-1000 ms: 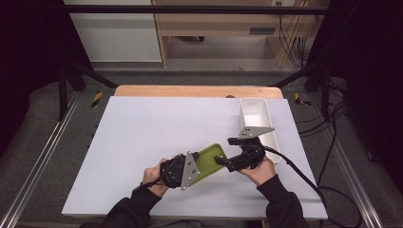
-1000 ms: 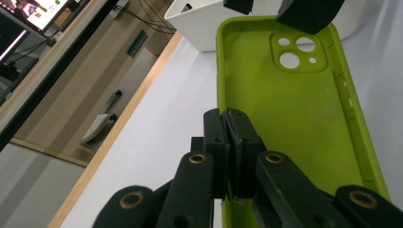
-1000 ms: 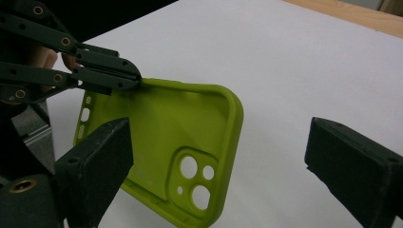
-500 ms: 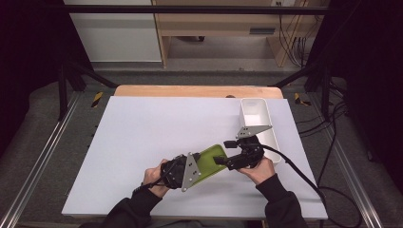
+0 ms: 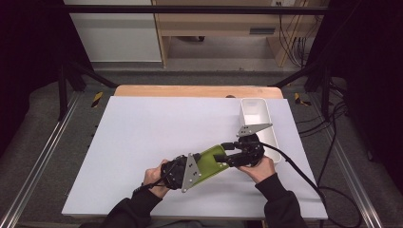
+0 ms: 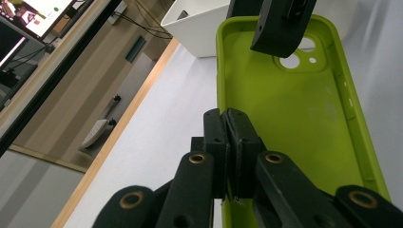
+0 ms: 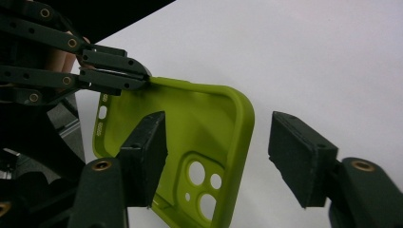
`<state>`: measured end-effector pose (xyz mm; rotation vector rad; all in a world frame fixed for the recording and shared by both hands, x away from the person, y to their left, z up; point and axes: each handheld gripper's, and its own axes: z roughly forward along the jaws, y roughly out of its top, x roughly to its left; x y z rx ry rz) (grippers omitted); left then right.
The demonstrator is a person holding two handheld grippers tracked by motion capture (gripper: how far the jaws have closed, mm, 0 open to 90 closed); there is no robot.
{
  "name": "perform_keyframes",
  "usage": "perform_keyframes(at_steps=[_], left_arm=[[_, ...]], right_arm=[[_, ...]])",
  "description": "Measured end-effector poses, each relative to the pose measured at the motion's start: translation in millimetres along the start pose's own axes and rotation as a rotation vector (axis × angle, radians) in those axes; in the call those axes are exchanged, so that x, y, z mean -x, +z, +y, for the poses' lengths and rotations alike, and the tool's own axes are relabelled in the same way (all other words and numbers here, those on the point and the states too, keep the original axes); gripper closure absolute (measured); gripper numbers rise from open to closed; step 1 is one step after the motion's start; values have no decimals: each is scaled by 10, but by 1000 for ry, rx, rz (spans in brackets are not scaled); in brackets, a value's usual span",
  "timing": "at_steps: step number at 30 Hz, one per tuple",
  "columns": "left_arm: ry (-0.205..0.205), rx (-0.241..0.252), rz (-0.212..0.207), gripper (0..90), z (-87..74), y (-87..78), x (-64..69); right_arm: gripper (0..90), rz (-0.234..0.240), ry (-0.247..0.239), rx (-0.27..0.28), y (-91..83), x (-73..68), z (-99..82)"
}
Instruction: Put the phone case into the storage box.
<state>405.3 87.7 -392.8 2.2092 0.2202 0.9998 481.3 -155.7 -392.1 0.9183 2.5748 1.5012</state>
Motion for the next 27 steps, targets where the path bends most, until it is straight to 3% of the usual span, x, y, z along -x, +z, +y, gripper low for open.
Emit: perform_keyframes(at_steps=[10, 27], left_arm=[[3, 7, -4, 875, -1, 5, 11], [19, 7, -6, 875, 3, -9, 9]], right_arm=[[553, 35, 21, -10, -7, 23, 10], [682, 32, 34, -21, -44, 49, 24]])
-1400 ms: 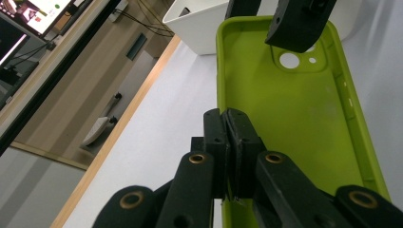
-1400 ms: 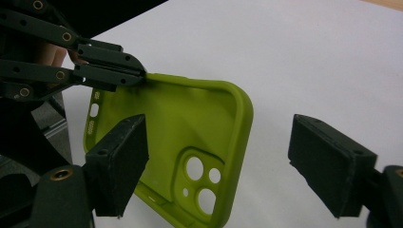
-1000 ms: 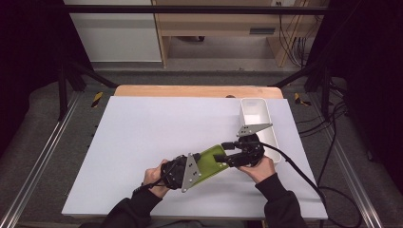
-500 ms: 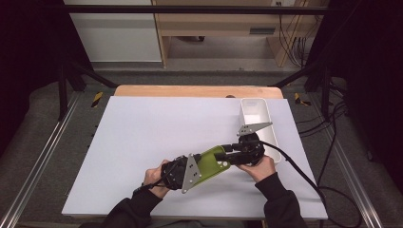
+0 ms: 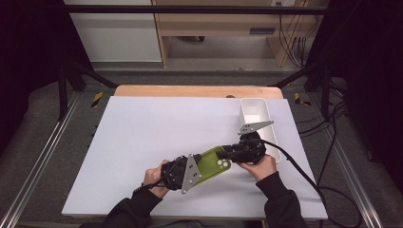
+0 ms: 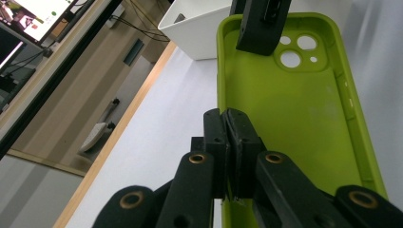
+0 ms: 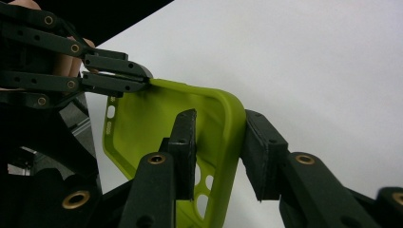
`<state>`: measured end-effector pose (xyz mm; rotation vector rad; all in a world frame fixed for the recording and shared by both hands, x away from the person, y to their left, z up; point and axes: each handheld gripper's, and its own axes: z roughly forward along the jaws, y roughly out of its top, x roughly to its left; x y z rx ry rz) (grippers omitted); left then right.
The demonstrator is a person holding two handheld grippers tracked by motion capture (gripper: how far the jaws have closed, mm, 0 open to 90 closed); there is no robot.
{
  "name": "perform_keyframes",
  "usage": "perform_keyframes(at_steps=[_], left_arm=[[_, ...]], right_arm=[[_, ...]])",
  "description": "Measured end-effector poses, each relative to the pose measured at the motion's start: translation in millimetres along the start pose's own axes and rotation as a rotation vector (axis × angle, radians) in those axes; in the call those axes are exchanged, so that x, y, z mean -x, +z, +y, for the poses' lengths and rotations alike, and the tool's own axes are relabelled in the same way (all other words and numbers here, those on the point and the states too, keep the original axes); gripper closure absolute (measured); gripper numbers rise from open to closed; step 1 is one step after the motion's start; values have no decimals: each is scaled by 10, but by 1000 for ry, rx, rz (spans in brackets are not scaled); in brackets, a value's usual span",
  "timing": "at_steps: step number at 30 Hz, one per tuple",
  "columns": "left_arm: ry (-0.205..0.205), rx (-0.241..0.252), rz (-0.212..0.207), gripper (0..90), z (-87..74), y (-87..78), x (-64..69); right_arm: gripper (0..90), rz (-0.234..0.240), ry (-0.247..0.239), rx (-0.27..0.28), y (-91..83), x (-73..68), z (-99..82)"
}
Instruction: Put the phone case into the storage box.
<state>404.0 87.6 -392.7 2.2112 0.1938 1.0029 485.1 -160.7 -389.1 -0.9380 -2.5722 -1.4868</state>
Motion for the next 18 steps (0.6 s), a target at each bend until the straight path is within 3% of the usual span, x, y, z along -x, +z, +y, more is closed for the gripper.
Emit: perform_keyframes(at_steps=[18], left_arm=[[6, 6, 2, 875, -2, 13, 21]], right_arm=[[770, 17, 11, -10, -70, -5, 11]])
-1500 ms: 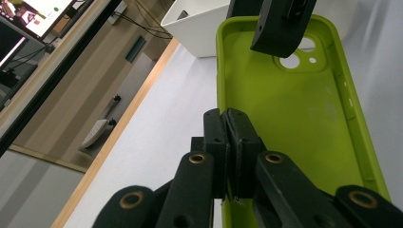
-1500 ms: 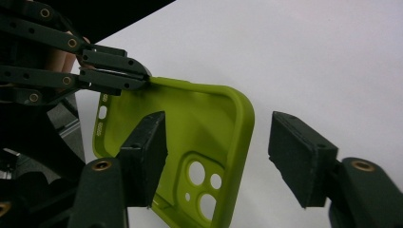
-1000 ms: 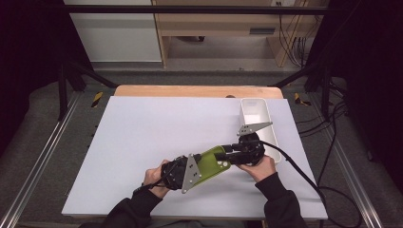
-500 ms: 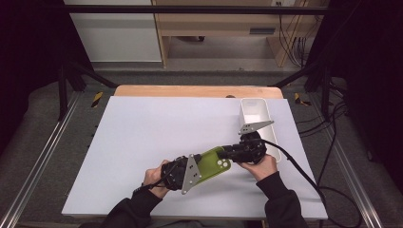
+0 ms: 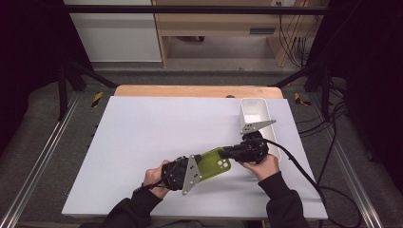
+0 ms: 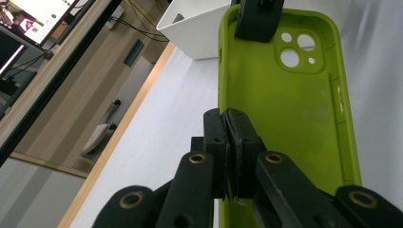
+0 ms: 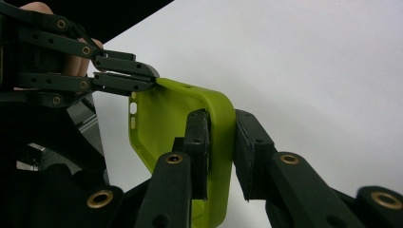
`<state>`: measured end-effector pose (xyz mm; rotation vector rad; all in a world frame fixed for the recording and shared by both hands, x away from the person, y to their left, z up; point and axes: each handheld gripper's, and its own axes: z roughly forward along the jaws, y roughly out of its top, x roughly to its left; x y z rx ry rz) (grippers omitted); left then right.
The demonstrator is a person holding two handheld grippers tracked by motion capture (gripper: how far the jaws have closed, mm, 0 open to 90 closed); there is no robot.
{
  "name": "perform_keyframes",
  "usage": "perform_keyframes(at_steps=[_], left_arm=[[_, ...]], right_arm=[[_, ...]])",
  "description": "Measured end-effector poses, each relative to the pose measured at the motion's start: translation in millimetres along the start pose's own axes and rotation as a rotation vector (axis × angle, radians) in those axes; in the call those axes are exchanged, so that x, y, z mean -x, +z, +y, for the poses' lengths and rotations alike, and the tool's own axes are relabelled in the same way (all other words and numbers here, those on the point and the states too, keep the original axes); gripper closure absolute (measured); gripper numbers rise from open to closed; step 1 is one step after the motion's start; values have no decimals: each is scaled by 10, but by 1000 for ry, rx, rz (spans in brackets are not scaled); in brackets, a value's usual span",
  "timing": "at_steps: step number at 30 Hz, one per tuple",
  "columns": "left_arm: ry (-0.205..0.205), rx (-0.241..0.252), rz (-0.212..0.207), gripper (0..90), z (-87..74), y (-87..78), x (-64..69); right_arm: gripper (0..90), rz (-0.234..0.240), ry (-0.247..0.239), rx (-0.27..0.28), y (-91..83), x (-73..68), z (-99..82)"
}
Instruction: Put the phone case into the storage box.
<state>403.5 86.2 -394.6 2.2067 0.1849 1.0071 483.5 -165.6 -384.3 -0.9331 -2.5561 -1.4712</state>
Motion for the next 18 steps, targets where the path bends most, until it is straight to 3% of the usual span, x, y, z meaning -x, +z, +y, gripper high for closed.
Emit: perform_keyframes(at_steps=[8, 18], left_arm=[[12, -5, 0, 875, 2, 0, 1], [-2, -2, -2, 869, -2, 16, 8]], right_arm=[[787, 5, 2, -4, -20, -4, 0], [793, -2, 9, -8, -21, -10, -1]])
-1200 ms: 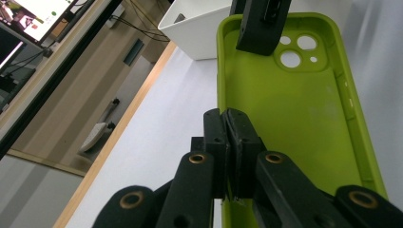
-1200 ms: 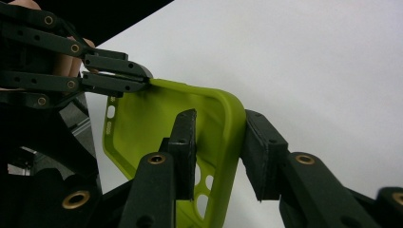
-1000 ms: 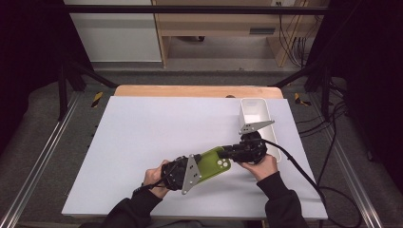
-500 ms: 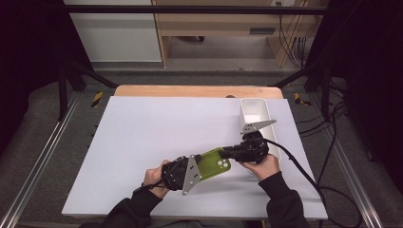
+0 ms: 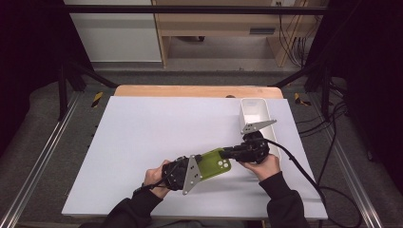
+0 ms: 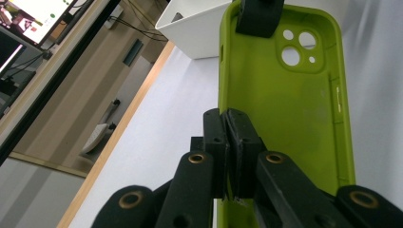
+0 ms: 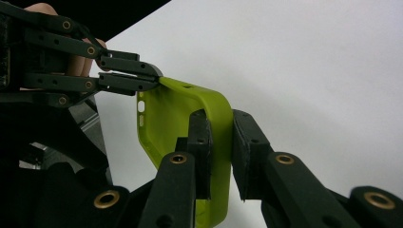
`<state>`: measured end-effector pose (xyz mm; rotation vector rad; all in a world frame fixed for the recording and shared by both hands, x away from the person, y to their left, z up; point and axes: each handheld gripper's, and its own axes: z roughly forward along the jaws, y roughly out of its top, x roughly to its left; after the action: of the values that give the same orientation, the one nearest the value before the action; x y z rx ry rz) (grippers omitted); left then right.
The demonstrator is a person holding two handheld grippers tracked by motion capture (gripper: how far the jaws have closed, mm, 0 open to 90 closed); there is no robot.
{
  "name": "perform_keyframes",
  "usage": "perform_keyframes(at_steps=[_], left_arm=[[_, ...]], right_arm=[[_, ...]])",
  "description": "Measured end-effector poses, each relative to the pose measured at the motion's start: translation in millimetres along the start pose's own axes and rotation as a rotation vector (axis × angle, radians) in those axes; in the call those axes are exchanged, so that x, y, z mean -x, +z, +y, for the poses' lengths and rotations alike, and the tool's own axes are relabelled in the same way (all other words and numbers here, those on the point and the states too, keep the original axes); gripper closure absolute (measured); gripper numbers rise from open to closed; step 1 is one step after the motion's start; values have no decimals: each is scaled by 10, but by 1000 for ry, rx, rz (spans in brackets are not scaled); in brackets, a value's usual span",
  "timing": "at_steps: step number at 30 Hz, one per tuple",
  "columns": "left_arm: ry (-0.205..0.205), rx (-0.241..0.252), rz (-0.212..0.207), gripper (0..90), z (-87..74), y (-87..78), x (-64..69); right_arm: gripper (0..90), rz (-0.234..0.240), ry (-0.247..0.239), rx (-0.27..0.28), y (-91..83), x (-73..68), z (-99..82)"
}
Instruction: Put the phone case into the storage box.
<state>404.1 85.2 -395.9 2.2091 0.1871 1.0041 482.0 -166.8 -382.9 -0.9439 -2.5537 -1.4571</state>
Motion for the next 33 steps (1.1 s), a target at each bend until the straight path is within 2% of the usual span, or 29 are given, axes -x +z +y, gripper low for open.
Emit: perform_keyframes(at_steps=[10, 13, 17, 21, 25, 27, 28, 33], left_arm=[[-10, -6, -6, 846, -4, 9, -6], [-25, -7, -9, 836, -5, 10, -16], [-65, -6, -11, 757, -16, 11, -46], [-132, 4, -21, 684, -30, 0, -100], [-219, 18, -53, 615, -53, -8, -171], [-267, 32, -66, 550, -68, -16, -209], [-292, 40, -69, 550, -76, -21, -229], [-430, 87, -112, 435, -127, -47, -339]], right_arm=[[796, -8, -5, 1, 1, -8, -2], [797, -11, -3, 2, 3, -9, -3], [797, -13, -5, 1, 4, -10, -4], [797, -27, -6, -1, 3, -6, -5], [797, -39, -10, 2, -1, -2, -2], [797, -47, -11, 5, -17, 1, 3], [797, -47, -11, 5, -17, 1, 3], [797, -59, -16, 8, -46, 3, 10]])
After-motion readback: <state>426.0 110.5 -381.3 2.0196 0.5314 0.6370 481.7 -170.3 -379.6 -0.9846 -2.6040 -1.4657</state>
